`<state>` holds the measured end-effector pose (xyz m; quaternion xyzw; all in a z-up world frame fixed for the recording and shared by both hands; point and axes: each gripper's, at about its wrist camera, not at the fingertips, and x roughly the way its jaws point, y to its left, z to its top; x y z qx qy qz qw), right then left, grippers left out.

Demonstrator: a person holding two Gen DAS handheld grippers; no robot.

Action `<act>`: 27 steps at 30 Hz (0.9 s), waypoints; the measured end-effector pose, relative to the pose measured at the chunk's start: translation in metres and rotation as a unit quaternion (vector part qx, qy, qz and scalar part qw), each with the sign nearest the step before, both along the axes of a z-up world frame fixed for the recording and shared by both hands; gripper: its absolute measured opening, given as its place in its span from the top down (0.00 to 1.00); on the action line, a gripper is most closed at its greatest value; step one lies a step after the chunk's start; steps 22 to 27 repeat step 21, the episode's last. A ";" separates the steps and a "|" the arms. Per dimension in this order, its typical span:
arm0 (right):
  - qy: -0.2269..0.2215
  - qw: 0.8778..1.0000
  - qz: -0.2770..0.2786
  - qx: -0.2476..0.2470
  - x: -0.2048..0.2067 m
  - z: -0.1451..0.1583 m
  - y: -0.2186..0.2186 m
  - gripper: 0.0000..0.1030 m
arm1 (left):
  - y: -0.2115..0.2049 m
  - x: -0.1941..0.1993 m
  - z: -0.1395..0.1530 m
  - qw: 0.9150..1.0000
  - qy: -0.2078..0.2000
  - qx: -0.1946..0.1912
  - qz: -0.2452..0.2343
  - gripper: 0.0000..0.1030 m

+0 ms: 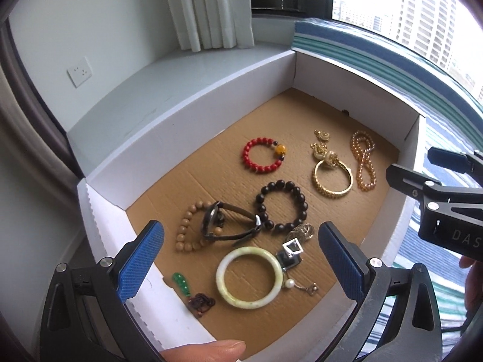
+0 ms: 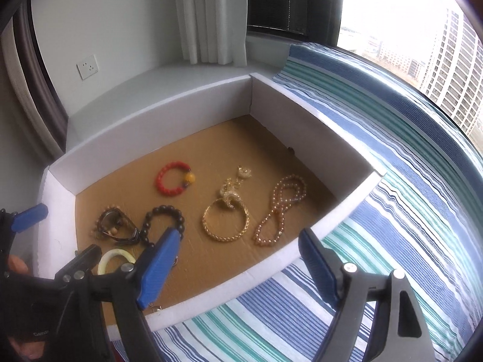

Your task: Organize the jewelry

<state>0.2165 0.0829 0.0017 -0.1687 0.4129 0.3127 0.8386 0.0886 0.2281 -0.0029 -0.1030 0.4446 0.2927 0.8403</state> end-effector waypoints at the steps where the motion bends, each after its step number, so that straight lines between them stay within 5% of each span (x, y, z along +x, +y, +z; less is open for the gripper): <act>1: 0.002 1.000 0.002 -0.003 -0.002 -0.001 0.002 0.20 | 0.002 -0.002 0.001 1.000 -0.004 -0.002 0.004 0.01; 27: -0.007 1.000 0.006 -0.027 -0.014 -0.002 0.023 0.20 | 0.019 -0.016 0.002 0.998 -0.028 -0.040 0.038 0.01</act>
